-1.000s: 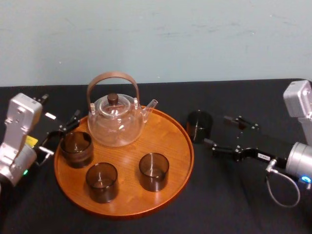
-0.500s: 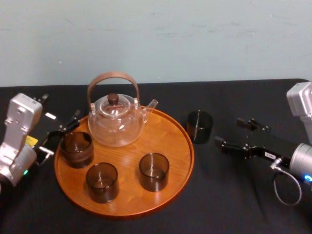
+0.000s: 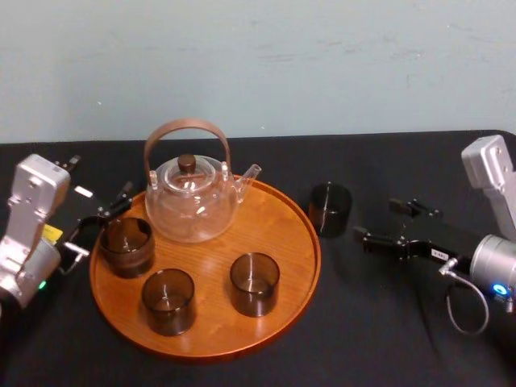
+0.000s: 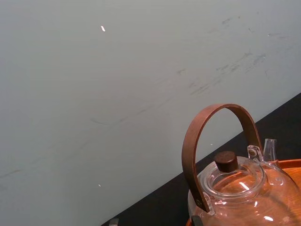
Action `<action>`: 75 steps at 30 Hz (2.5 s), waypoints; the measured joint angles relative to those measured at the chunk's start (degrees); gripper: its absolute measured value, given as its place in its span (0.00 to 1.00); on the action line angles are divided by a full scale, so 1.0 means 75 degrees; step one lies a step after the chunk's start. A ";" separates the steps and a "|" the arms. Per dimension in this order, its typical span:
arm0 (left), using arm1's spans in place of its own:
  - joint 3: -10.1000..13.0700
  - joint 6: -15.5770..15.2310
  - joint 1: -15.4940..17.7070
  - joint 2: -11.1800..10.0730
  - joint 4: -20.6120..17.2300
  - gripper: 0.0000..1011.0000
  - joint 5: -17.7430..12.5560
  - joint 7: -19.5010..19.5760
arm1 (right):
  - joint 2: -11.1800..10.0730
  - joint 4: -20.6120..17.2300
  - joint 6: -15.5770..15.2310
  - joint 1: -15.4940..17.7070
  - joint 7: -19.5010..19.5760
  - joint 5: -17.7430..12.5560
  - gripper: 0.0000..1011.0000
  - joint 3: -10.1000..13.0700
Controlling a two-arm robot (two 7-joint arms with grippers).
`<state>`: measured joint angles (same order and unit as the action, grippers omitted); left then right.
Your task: Pick up the glass from the table and place it on the tray.
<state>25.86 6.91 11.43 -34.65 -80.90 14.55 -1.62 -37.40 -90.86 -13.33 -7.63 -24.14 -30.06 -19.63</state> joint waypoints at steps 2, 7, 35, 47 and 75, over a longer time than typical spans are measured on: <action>0.0000 0.0000 0.0000 0.0000 0.0001 0.99 0.0000 0.0000 | 0.0072 0.0091 -0.0055 -0.0074 -0.0001 0.0001 0.99 -0.0015; 0.0000 0.0000 0.0000 0.0000 0.0000 0.99 0.0000 0.0000 | 0.0223 0.0329 -0.0122 -0.0276 -0.0022 0.0037 0.99 -0.0076; 0.0000 0.0000 0.0000 0.0000 0.0000 0.99 0.0000 0.0000 | 0.0947 0.1531 -0.0366 -0.1387 -0.0021 0.0802 0.99 -0.0518; 0.0000 0.0000 0.0000 0.0000 0.0001 0.99 0.0000 0.0000 | 0.1198 0.1984 -0.0357 -0.1775 -0.0188 0.1096 0.99 -0.0672; 0.0000 0.0000 0.0000 0.0000 0.0000 0.99 0.0000 0.0000 | 0.1679 0.2742 -0.0347 -0.2353 -0.0431 0.1466 0.99 -0.0880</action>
<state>25.86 6.91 11.43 -34.65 -80.90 14.55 -1.62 -24.81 -70.29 -15.93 -25.27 -27.37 -19.06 -26.23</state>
